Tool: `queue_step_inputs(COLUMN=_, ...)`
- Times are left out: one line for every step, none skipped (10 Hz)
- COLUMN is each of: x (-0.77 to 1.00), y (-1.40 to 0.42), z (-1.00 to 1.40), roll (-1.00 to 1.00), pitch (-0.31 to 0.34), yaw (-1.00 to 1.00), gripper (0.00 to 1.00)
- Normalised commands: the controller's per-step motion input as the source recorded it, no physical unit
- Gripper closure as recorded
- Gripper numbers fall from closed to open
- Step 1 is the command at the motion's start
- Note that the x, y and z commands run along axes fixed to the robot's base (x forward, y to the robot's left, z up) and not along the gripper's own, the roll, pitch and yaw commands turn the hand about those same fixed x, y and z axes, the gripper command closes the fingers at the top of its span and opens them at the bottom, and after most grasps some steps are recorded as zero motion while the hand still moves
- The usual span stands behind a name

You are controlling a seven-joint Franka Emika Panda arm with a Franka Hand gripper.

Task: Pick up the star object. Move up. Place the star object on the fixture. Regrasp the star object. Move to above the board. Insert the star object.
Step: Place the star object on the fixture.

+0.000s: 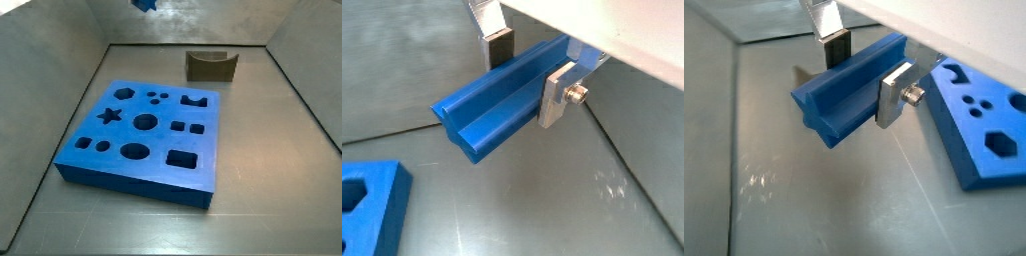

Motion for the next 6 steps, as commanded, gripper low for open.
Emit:
queue_step_inputs(x=1.0, y=0.03, z=-0.16, roll=-0.06, pitch=-0.047, yaw=-1.0, gripper=1.0)
queue_step_inputs(x=1.0, y=0.02, z=-0.15, roll=-0.07, pitch=-0.044, yaw=-1.0, gripper=1.0)
queue_step_inputs(x=1.0, y=0.02, z=-0.14, roll=-0.09, pitch=-0.045, yaw=-1.0, gripper=1.0)
queue_step_inputs(x=1.0, y=0.02, z=-0.14, roll=-0.1, pitch=-0.052, yaw=-1.0, gripper=1.0)
queue_step_inputs(x=1.0, y=0.02, z=-0.14, roll=-0.1, pitch=-0.048, yaw=-0.84, gripper=1.0)
queue_step_inputs(x=1.0, y=0.02, z=-0.13, roll=-0.09, pitch=-0.042, yaw=-0.51, gripper=1.0)
